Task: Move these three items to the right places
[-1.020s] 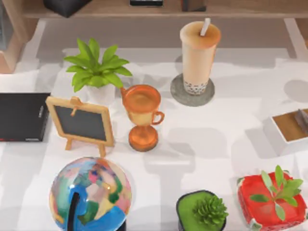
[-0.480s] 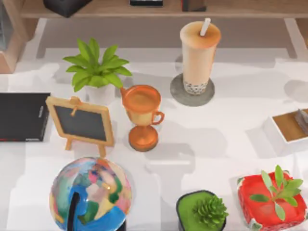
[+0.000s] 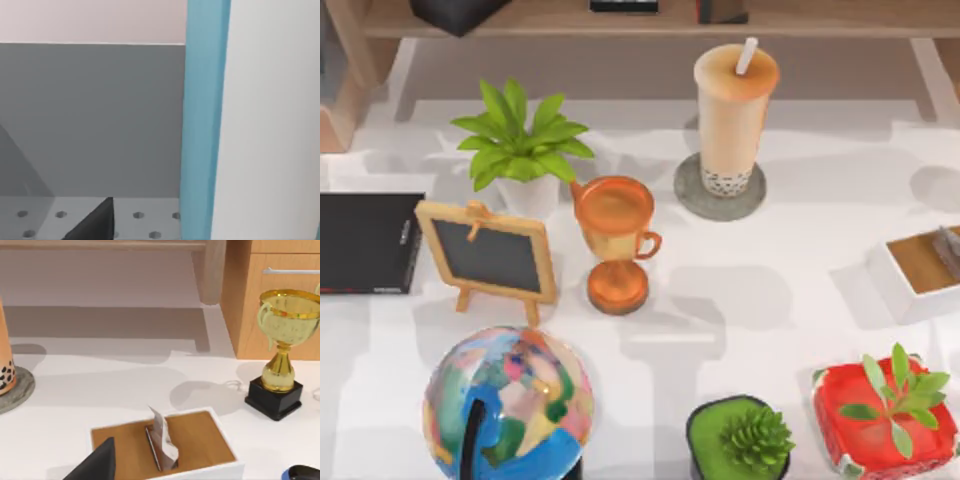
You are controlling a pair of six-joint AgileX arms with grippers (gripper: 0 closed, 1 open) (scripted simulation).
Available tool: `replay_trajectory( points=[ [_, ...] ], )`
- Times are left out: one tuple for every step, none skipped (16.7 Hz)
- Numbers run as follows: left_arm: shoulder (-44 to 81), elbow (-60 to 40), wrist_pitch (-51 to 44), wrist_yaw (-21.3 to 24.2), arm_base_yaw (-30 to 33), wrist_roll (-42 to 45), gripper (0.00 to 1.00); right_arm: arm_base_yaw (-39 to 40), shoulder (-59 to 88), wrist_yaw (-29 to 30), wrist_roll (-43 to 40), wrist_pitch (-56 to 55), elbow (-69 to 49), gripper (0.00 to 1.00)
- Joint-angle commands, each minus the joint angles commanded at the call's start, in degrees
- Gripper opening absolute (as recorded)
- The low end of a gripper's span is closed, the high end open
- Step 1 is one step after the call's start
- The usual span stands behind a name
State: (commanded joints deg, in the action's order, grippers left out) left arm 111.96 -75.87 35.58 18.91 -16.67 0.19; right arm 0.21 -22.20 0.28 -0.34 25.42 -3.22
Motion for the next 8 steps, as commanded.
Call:
replay_trajectory(
  points=[
    [-0.05, -0.06, -0.02, -0.11, 0.05, 0.08, 1.0, 0.0, 0.0, 0.0, 0.0, 0.0, 0.0, 1.0],
    [-0.07, -0.16, -0.14, -0.17, 0.11, 0.08, 1.0, 0.0, 0.0, 0.0, 0.0, 0.0, 0.0, 1.0],
    [-0.16, -0.53, -0.6, -0.38, 0.33, 0.06, 1.0, 0.0, 0.0, 0.0, 0.0, 0.0, 0.0, 1.0],
    [-0.31, -1.03, -1.25, -0.65, 0.62, -0.01, 1.0, 0.0, 0.0, 0.0, 0.0, 0.0, 0.0, 1.0],
    [-0.53, -1.48, -1.94, -0.92, 0.9, -0.06, 1.0, 0.0, 0.0, 0.0, 0.0, 0.0, 0.0, 1.0],
    [-0.77, -1.86, -2.56, -1.17, 1.12, -0.03, 1.0, 0.0, 0.0, 0.0, 0.0, 0.0, 0.0, 1.0],
    [-0.77, -2.23, -2.97, -1.26, 1.2, 0.03, 1.0, 0.0, 0.0, 0.0, 0.0, 0.0, 0.0, 1.0],
    [-0.26, -2.88, -3.13, -1.18, 1.07, 0.01, 1.0, 0.0, 0.0, 0.0, 0.0, 0.0, 0.0, 1.0]
  ],
)
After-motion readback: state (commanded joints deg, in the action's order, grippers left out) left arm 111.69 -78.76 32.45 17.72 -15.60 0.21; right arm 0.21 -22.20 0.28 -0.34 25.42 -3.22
